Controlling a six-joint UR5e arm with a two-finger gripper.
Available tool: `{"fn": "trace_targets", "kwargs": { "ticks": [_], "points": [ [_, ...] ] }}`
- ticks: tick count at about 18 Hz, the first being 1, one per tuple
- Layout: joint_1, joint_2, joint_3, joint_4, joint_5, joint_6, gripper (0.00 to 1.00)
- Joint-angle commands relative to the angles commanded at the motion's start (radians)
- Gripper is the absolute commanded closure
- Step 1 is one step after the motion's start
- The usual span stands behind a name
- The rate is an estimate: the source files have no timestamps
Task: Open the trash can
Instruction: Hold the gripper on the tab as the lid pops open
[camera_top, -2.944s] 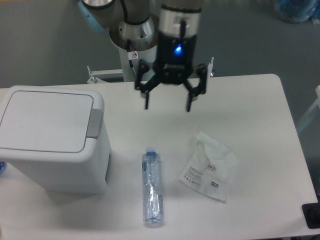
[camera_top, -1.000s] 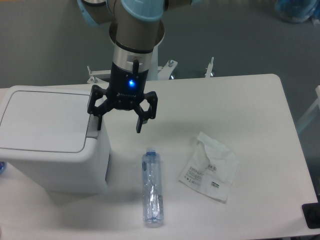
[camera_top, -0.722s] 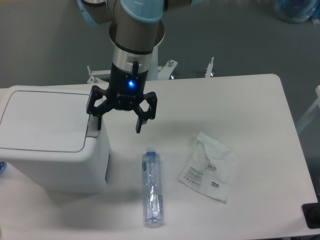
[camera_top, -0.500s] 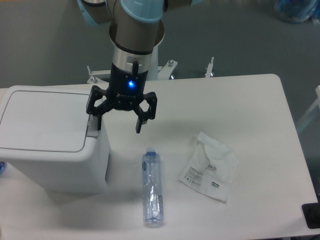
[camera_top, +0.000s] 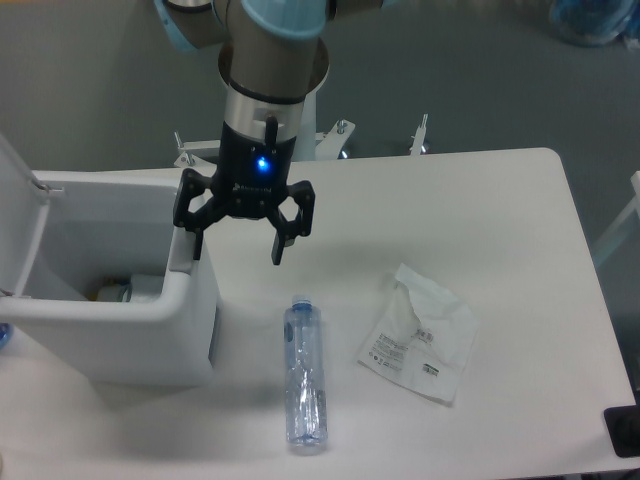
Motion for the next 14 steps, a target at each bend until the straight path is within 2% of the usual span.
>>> {"fn": "trace_targets", "kwargs": {
  "ticks": [4, 6, 10, 14],
  "points": [
    [0.037, -0.014, 0.074, 0.006, 0.017, 0.008, 0.00],
    [0.051, -0.025, 0.092, 0.006, 0.085, 0.053, 0.00],
    [0.058, -0.037, 0.105, -0.002, 0.274, 0.186, 0.00],
    [0.092, -0.054, 0.101, -0.003, 0.285, 0.216, 0.00]
  ]
}}
